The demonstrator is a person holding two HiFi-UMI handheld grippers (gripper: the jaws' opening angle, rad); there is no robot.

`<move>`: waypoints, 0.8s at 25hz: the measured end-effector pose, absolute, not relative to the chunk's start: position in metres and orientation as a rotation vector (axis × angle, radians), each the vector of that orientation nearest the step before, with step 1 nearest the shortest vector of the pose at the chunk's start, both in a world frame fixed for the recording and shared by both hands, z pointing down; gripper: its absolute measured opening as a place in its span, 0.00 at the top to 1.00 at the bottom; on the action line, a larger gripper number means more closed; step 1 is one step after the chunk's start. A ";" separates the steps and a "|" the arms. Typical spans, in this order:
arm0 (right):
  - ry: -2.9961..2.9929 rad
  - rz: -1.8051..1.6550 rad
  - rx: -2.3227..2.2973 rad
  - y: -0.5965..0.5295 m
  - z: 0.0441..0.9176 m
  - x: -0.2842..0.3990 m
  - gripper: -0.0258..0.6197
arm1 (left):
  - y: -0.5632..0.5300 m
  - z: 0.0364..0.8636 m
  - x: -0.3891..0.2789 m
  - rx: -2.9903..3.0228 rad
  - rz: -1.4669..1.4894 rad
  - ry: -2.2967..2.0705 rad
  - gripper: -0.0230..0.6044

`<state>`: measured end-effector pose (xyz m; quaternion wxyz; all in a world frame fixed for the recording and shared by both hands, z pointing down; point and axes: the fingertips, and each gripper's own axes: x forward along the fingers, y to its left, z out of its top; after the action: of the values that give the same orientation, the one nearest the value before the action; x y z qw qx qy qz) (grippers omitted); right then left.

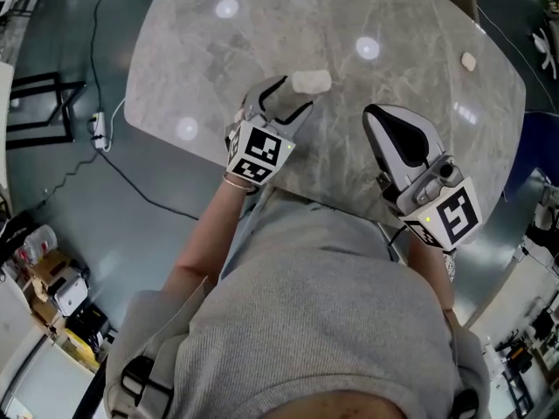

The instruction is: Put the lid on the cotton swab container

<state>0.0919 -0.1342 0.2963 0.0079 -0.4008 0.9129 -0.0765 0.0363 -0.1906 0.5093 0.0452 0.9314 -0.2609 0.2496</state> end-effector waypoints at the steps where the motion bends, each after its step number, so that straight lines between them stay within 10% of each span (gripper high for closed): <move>1: 2.852 -0.238 -1.250 -0.133 0.297 0.091 0.96 | -0.189 0.505 0.033 2.830 0.745 -0.820 0.51; 20: 2.855 -0.183 -1.190 -0.109 0.290 0.064 0.96 | -0.163 0.364 -0.010 2.848 0.358 -1.163 0.75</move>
<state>0.0638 -0.1088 0.2901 0.0215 -0.3840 0.9212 -0.0589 -0.0098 -0.1634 0.3636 0.0223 0.9193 -0.3755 0.1157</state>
